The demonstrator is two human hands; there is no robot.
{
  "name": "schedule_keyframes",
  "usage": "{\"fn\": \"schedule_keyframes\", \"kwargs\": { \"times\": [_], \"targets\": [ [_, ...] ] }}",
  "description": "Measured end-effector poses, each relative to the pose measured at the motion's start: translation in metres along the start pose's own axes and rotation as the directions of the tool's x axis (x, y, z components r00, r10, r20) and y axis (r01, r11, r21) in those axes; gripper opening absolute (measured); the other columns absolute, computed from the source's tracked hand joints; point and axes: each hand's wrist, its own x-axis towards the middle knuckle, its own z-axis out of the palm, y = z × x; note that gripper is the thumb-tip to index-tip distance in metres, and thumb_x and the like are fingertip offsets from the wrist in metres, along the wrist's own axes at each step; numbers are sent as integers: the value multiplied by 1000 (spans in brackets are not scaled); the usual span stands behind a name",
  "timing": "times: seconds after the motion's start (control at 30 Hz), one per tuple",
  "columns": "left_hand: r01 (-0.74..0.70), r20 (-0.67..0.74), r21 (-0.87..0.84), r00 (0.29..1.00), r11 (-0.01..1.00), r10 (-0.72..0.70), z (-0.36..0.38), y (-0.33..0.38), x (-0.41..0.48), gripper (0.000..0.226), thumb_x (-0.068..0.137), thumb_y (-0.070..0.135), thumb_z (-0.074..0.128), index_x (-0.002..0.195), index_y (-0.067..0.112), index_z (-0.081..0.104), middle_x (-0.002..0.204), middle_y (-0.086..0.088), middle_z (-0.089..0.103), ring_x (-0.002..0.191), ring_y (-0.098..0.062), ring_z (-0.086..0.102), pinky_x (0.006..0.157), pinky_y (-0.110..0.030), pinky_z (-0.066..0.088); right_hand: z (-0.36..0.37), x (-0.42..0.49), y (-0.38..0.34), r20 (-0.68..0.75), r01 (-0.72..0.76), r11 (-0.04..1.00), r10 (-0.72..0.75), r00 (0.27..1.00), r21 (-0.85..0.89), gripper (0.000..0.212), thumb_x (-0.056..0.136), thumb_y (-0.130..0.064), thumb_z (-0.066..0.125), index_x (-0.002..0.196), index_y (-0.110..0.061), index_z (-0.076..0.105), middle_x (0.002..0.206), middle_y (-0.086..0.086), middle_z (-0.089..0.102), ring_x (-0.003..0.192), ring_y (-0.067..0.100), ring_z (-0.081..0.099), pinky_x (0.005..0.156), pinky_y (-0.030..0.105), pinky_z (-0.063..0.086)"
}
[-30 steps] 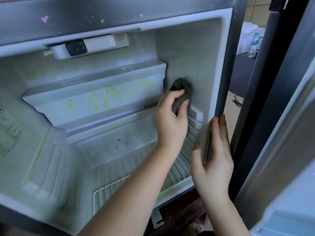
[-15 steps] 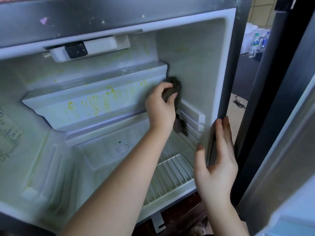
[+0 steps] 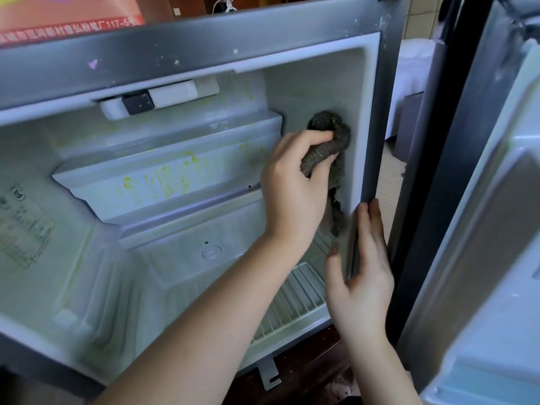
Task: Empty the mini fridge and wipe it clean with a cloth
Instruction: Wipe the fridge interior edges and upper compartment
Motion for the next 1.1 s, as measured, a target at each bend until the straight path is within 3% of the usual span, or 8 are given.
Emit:
{"fn": "schedule_keyframes", "kwargs": {
  "times": [0.17, 0.27, 0.33, 0.43, 0.57, 0.8, 0.93, 1.1],
  "targets": [
    [159, -111, 26, 982, 987, -155, 14, -17, 39, 33, 88, 6, 64, 121, 6, 65, 118, -6, 69, 107, -7, 55, 87, 4, 30, 1, 0, 3, -6, 29, 1000, -29, 1000, -2, 64, 82, -5, 51, 145, -5, 39, 153, 10, 34, 144, 9, 25, 112, 12, 21],
    [274, -62, 53, 961, 960, -271, 28, -32, 54, 46, 97, 6, 51, 143, 10, 45, 138, -10, 56, 116, -11, 44, 86, -1, 26, 4, 1, 4, -36, 44, 999, -44, 998, -2, 61, 84, -14, 48, 144, -5, 40, 154, 8, 33, 144, 10, 26, 113, 14, 22],
    [315, -11, 36, 949, 949, -314, 31, -41, 60, 48, 100, 9, 46, 147, 15, 39, 143, -7, 52, 118, -10, 45, 87, -6, 28, 4, 0, 4, -39, 45, 999, -45, 998, 1, 62, 84, -19, 46, 144, -6, 39, 154, 6, 32, 144, 9, 26, 112, 13, 22],
    [381, 62, -114, 925, 918, -376, 25, -41, 65, 48, 101, 7, 43, 148, 16, 38, 145, 1, 48, 124, -5, 45, 87, 0, 30, 3, 0, 4, -23, 45, 999, -45, 999, 0, 63, 83, -19, 46, 144, -5, 39, 154, 8, 33, 144, 10, 26, 112, 12, 21],
    [189, 162, -206, 974, 960, -158, 12, -12, 38, 48, 98, 2, 40, 146, 6, 38, 154, -6, 34, 141, -7, 30, 113, -13, 23, 2, 0, 3, -16, 38, 999, -38, 999, 13, 62, 84, -19, 45, 143, -3, 40, 153, 11, 34, 144, 10, 25, 112, 12, 21],
    [-69, 249, -187, 962, 980, 115, 2, 25, -2, 48, 93, -10, 44, 140, -2, 44, 153, -18, 33, 141, -9, 28, 116, -20, 22, -1, 0, 1, 28, 17, 1000, -17, 999, 11, 65, 84, -22, 43, 147, -9, 36, 155, 6, 31, 145, 7, 21, 111, 8, 17],
    [-23, 314, -223, 945, 975, 94, -2, 17, 7, 48, 97, -2, 44, 144, 4, 39, 155, -14, 31, 141, -4, 25, 114, -16, 19, -1, 0, 2, 27, 15, 1000, -15, 1000, 8, 65, 83, -15, 45, 147, -10, 35, 155, 5, 31, 144, 5, 21, 110, 6, 17],
    [175, 268, -55, 951, 983, -154, 3, -6, 39, 54, 98, 18, 40, 151, 17, 30, 154, -3, 36, 139, -13, 36, 99, 1, 23, 3, 0, 4, -24, 35, 999, -35, 999, 16, 62, 83, -18, 44, 144, -6, 40, 153, 8, 35, 143, 8, 26, 111, 11, 21]
  ]
}}
